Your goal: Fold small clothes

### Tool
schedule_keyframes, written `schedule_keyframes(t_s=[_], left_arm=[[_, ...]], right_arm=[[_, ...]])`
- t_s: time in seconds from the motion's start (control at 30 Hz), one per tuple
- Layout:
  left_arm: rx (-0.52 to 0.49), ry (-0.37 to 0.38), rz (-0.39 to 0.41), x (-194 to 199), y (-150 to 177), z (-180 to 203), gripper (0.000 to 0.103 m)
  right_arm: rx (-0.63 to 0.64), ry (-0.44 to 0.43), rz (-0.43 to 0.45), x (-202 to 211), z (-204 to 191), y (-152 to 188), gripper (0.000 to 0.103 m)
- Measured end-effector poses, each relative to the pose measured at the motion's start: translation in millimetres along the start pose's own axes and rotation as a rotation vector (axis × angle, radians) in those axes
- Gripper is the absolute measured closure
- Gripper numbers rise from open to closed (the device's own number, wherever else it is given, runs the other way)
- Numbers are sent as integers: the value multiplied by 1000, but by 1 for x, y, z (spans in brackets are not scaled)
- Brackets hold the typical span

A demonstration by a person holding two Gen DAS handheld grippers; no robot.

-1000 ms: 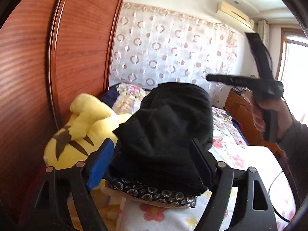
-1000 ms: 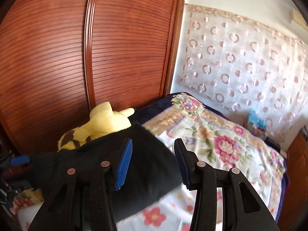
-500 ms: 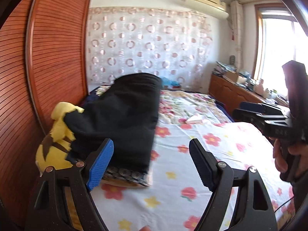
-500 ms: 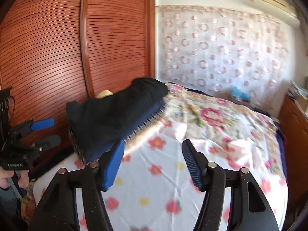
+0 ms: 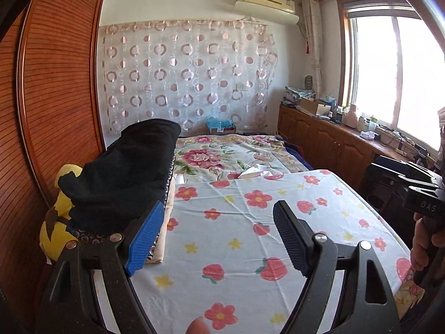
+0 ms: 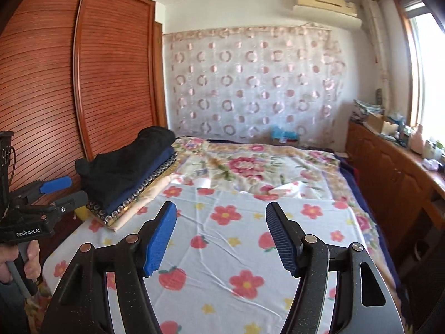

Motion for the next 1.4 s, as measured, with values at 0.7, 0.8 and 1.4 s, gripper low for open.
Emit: schedule_keyframes(t_s=[0.7,0.8,1.4], left_arm=[[1,-34,57,32,-13,25,22],[1,-35,56,31,-13,25,22],[-1,-43,66,31,-6,25,22]], right_arm=[[-83,53,88,49,-25,49,16],[-87,58,86,55,-27,55,16],[-88,56,78,62,-12,52,16]])
Point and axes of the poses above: each gripper's, at about its wrist camera, not at the fingertips, and x roughly against the way its jaws point, z to its right, y to its underside, the point moved 1 cm from there along -x, roughly the way its jaws point, and after that the axes turned 12 degrees about -z, right-handed, at the moved point
